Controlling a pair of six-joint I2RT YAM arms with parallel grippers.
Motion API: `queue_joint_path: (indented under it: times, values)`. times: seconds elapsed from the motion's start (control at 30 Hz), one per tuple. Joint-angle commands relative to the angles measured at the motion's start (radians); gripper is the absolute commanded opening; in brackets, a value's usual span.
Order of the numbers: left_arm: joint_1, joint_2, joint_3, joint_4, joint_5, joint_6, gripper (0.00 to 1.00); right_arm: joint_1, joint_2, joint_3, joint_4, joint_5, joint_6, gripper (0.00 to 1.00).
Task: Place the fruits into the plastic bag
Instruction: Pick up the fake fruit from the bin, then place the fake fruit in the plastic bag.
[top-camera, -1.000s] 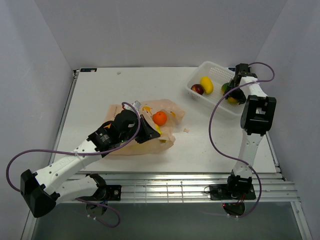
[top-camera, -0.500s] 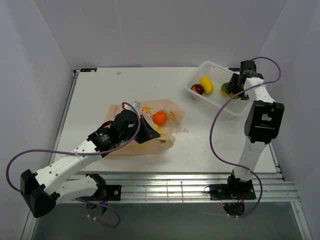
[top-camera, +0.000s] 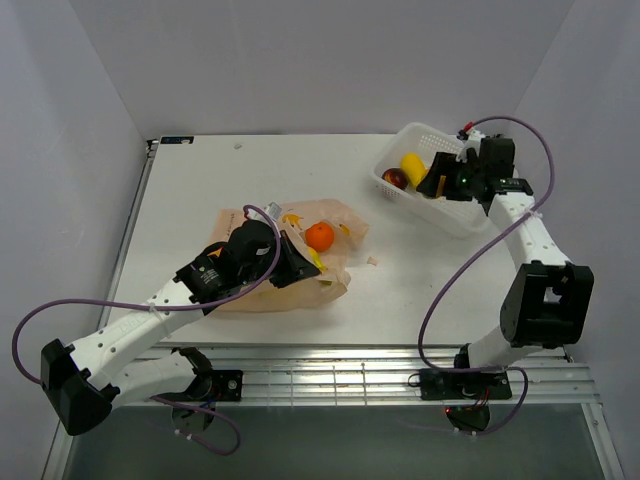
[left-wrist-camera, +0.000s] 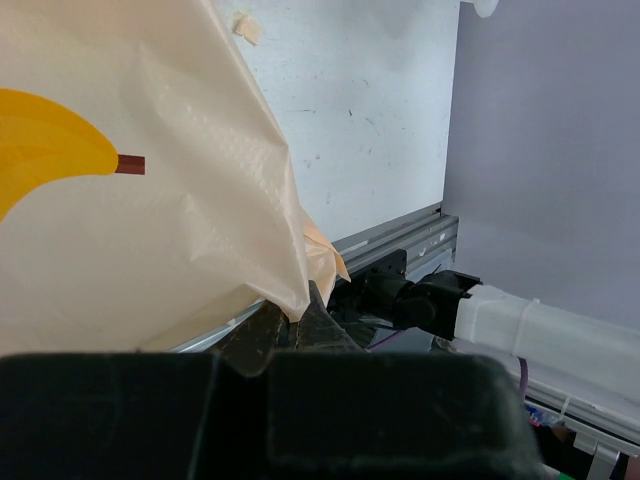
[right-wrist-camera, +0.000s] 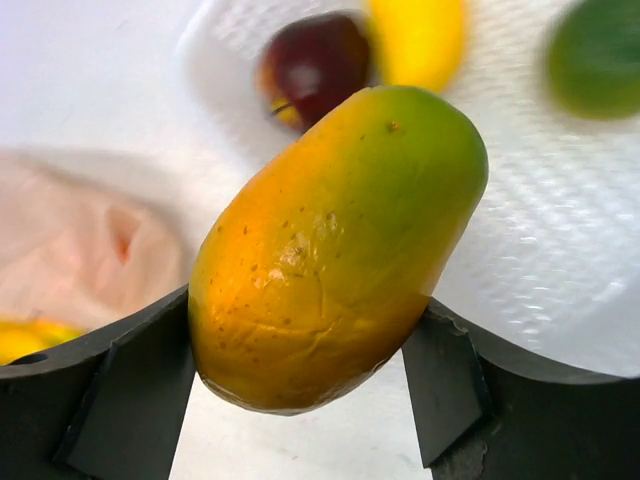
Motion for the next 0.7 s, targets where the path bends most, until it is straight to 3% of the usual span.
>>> queue_joint_path:
  times: [0.0, 0.2, 0.4, 0.67]
  values:
    - [-0.001, -0.012, 0.015, 0.011, -0.005, 0.002, 0.00, 0.129, -0.127, -0.145, 0.136, -0.216, -0.048, 0.31]
    - [-0.001, -0.010, 0.021, 0.019, 0.009, 0.004, 0.00, 0.314, -0.232, -0.272, 0.140, -0.351, -0.088, 0.32]
    - [-0.002, -0.027, 0.013, 0.036, 0.018, 0.002, 0.00, 0.491, -0.240, -0.404, 0.264, -0.425, -0.060, 0.32]
    - [-0.002, -0.042, 0.004, 0.031, 0.019, 0.011, 0.00, 0.658, -0.059, -0.277, 0.282, -0.419, -0.091, 0.32]
